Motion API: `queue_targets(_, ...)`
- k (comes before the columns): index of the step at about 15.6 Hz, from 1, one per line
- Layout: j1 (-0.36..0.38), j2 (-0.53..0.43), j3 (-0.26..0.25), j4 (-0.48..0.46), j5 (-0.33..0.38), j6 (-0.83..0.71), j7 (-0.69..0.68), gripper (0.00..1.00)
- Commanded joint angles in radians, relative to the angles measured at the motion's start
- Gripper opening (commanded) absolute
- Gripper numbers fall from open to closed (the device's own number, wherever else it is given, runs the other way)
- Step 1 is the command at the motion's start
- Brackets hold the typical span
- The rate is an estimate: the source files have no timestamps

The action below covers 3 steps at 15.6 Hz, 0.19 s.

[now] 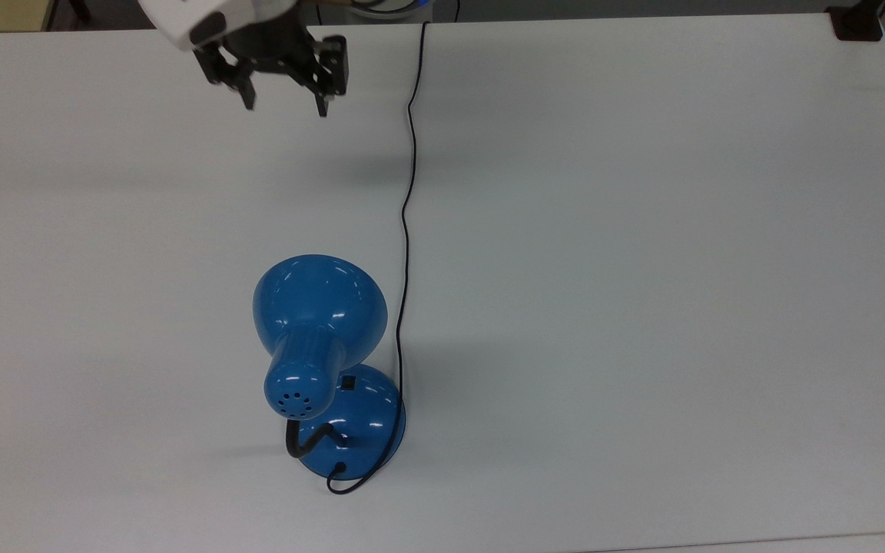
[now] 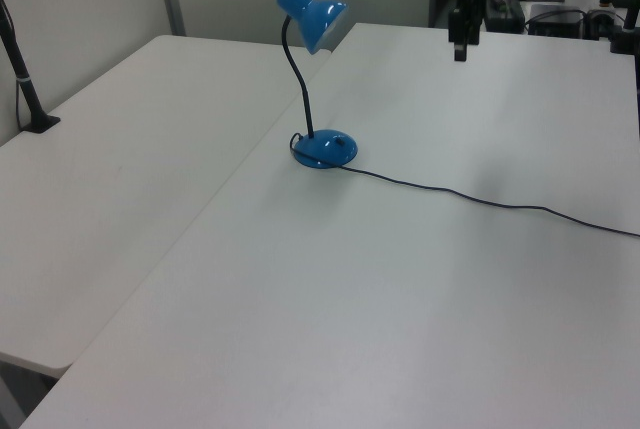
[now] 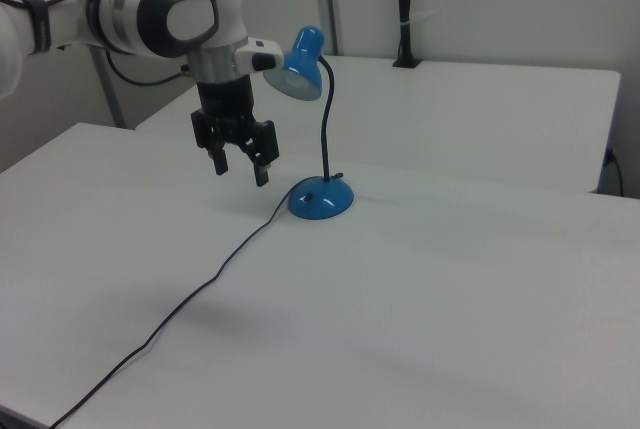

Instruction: Turn off the lamp

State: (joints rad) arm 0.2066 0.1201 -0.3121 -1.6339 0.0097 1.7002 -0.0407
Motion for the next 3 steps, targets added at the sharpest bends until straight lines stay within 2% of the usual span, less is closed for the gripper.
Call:
queue_targets(1, -0.082, -0.023, 0.071, -0.001, -0.016, -0.033, -0.019, 1.0)
queue_targets(3, -0.092, -0.023, 0.081, -0.001, -0.014, -0.036, -0.01, 1.0)
